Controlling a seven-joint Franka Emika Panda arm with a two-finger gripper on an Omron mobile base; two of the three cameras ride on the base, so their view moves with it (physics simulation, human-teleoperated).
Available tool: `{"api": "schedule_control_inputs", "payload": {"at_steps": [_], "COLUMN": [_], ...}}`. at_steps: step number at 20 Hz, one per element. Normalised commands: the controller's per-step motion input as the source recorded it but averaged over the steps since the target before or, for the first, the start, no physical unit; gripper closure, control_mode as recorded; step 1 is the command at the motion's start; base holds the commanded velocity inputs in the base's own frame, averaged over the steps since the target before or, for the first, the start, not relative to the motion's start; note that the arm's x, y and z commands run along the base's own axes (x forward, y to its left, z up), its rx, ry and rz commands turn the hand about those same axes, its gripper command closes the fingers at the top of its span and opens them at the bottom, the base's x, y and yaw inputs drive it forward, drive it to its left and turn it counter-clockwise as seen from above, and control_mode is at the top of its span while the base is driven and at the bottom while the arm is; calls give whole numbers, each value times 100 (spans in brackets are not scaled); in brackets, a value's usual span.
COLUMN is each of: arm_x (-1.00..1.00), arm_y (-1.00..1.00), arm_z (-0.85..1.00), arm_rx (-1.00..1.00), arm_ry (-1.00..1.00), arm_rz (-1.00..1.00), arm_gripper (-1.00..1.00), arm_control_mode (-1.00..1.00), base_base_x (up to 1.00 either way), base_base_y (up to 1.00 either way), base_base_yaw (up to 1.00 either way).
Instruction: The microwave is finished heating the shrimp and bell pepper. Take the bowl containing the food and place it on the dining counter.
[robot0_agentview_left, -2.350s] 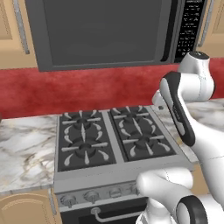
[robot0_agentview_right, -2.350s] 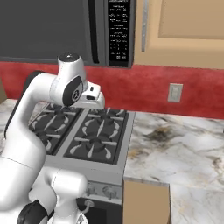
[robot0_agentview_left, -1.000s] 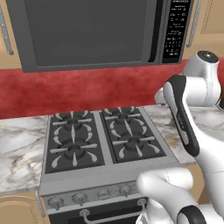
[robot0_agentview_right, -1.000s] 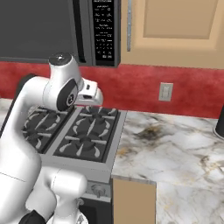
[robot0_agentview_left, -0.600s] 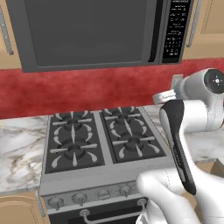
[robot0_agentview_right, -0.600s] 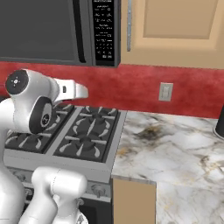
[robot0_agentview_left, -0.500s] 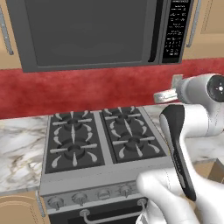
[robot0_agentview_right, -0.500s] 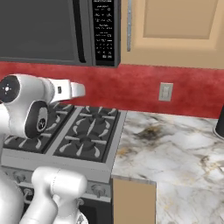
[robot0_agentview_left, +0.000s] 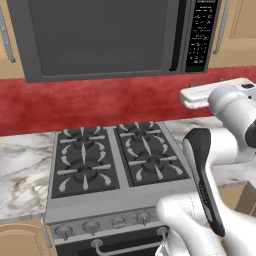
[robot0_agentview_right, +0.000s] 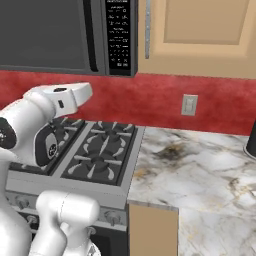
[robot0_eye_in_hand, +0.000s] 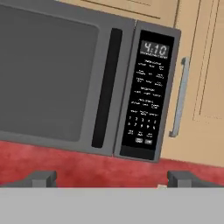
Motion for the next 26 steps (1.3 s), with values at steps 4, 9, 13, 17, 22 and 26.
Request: {"api": "schedule_control_inputs", "payload": {"at_steps": [4,9,13,17,22,26], "arm_x": [-9,49,73,81,84,78], "arm_y": [3,0,0,0,0,0], "arm_z": [25,41,39,21,12,14], "arm_rx": [-2,0,0,0,0,0], "arm_ry": [-36,-19,-7,-1,0,0], "arm_rz": [3,0,0,0,0,0], "arm_gripper": [-100,-100,-100,-100,-100,-100], "arm_control_mode": [-100,-100,-100,-100,-100,-100], "base_base_x": [0,0,0,0,0,0], "base_base_y": [0,0,0,0,0,0], "base_base_yaw": [0,0,0,0,0,0]}}
